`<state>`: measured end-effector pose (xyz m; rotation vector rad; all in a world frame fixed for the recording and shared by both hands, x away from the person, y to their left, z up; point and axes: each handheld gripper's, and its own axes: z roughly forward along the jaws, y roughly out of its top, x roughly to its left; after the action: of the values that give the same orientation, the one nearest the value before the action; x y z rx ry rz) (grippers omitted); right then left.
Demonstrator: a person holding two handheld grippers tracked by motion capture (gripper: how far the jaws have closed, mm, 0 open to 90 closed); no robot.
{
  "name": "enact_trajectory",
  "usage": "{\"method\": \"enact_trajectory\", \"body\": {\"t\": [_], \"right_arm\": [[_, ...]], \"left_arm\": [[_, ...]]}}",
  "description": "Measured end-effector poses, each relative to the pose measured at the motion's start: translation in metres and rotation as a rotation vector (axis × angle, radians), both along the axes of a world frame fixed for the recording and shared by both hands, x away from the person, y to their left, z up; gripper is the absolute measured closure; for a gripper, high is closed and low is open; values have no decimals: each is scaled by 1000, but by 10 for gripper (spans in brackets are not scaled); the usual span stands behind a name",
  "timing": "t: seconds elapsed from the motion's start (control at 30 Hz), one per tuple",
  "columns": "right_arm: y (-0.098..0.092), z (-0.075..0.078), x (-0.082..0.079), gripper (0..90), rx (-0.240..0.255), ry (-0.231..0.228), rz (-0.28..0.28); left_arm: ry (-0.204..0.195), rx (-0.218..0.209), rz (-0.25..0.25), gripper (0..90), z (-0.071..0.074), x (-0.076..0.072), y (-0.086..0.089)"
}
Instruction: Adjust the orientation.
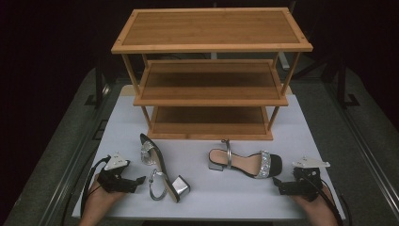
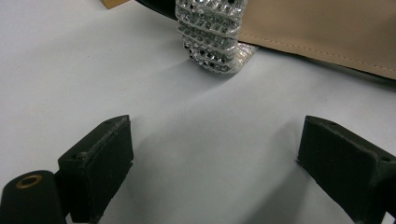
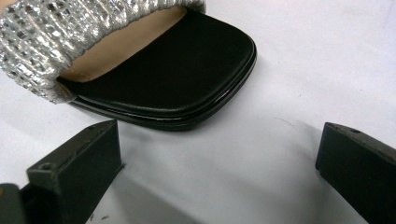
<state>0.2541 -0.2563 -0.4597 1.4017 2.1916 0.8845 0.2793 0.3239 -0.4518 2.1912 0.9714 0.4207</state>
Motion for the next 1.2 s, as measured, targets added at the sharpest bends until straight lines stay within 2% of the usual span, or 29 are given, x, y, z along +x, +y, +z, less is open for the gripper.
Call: {"method": "enact_trajectory", "body": {"t": [0.27,0.3,0.4,0.5,0.63,0.67,0.7,0.87,1.2], "right_arm": [[0,0,0,0,1,-1,0],[0,0,0,0,2,-1,-1],[0,0,0,0,2,-1,0],[0,0,0,0,1,-1,0],[0,0,0,0,2,-1,0],[0,0,0,0,2,-2,0],[0,0,0,0,2,-2,0],[0,0,0,0,3,-2,0],[0,0,0,0,1,-1,1]], "left_arm": [[4,-1,2,104,1,0,1],[3,1,4,148,2,-1,1],[14,0,20,155,4,-1,5],[13,-13,21,206,7,-3,8],[-17,-50,24,249,16,-5,12],[-43,-74,18,292,22,-4,13],[-43,-74,18,306,22,-4,13],[-99,-95,-8,357,32,4,12],[-108,-129,-61,432,31,22,2]]}}
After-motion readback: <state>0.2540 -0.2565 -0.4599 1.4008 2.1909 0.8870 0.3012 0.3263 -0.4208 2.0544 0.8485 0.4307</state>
